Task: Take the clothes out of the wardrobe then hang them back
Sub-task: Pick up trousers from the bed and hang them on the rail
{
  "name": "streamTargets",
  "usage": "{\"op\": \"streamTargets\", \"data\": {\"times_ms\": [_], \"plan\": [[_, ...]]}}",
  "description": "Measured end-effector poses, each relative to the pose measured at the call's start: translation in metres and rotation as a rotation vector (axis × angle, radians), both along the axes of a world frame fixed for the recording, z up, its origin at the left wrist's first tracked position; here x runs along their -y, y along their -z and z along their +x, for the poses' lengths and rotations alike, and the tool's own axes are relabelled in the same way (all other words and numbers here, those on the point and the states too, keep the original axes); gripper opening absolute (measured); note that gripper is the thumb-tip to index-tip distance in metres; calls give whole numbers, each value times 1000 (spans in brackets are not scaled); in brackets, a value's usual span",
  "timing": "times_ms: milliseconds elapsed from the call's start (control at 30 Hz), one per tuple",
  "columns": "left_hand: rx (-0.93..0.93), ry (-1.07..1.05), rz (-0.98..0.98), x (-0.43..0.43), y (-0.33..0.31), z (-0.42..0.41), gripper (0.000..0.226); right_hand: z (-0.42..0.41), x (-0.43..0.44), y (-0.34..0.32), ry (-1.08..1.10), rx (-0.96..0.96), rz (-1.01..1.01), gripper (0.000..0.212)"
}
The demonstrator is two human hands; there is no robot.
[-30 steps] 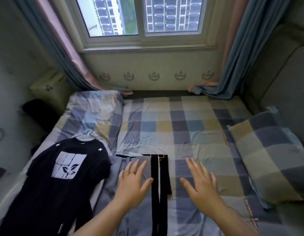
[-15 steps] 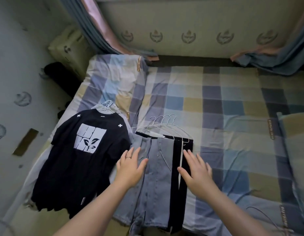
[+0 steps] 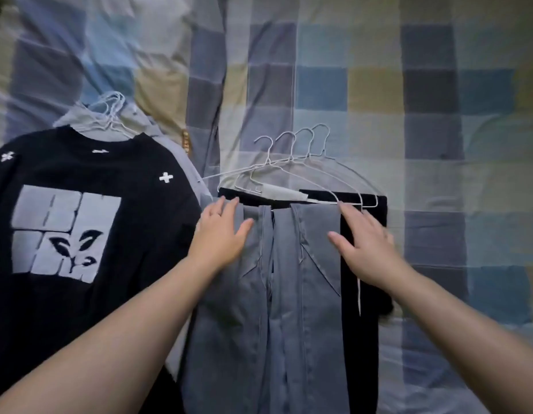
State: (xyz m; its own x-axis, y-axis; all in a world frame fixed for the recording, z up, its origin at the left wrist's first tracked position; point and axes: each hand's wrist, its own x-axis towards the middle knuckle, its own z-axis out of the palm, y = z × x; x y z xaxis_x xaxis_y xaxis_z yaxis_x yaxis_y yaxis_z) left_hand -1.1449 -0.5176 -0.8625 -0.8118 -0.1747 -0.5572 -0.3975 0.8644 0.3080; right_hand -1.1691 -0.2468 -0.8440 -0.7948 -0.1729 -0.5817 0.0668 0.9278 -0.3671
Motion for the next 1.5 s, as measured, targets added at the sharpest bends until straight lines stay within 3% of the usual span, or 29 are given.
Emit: {"op": "streamTargets", "data": {"times_ms": [167,300,467,600,900,1333,1500], "plan": [[-57,147,-84,33,95,-59,66,-58,26,106,-68,-76,57,65],[-103,164,-208,47,137,-91,62,-82,41,156,-115,-123,111,61],[-127,151,-308,56,148,-110,45,-105,51,173,-69,-247,137,44],[-270,92,-185,58,124,-115,25,-119,42,156,103,-304,-32,19],[-382,171,65,27,-16,-99,18,-93,-30,17,46,-390,-123,11],[-601,220,120,-72,-329,-9,15,-1,-140,-292,70,-560,-310,12],[-714,303,158,-93,-401,26,14,45,-174,-372,106,-613,-387,14]]}}
